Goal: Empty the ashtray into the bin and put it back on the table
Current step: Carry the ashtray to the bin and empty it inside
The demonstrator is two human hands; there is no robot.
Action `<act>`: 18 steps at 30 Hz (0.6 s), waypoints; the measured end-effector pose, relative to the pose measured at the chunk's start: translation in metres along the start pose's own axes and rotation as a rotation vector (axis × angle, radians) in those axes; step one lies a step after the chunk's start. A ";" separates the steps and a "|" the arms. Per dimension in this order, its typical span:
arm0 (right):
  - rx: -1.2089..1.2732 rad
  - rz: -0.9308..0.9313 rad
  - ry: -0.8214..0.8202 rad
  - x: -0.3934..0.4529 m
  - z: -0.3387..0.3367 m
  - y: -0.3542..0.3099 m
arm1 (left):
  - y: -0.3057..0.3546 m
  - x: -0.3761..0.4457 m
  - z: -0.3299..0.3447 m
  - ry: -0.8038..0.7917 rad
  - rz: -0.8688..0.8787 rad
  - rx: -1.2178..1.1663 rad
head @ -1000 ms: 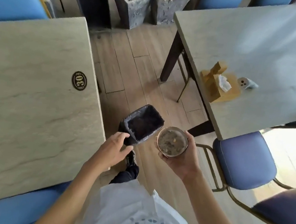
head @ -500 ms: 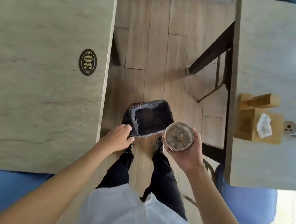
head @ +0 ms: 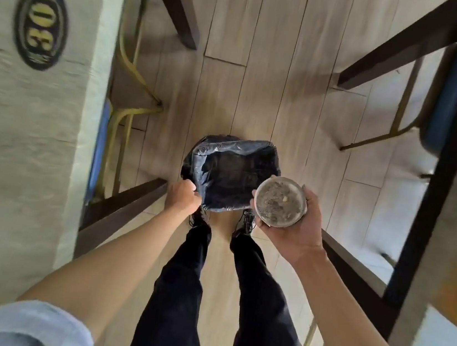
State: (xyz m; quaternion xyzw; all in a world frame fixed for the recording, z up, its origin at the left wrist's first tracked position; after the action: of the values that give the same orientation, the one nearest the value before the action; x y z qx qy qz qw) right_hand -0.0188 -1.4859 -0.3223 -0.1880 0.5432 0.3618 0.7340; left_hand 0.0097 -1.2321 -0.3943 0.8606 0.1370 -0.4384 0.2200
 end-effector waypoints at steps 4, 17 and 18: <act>-0.028 0.008 -0.040 0.057 -0.018 -0.020 | -0.027 0.050 0.047 0.000 -0.134 -0.077; -0.035 0.086 -0.094 0.146 -0.060 -0.024 | -0.063 0.101 0.113 0.095 -0.169 -0.134; -0.034 0.085 -0.091 0.151 -0.060 -0.023 | -0.067 0.104 0.112 0.101 -0.141 -0.137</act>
State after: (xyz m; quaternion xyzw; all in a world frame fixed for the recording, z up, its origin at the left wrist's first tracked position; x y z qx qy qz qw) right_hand -0.0193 -1.4919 -0.4868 -0.1605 0.5106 0.4099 0.7386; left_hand -0.0363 -1.2252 -0.5546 0.8527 0.2379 -0.3986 0.2397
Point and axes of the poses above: each hand's wrist, its own x-axis towards the middle knuckle, its own z-axis out of the palm, y = z × x, the point moved 4 cm from there along x, towards the middle knuckle, and after that the axes turned 12 degrees about z, right-handed, at the moved point
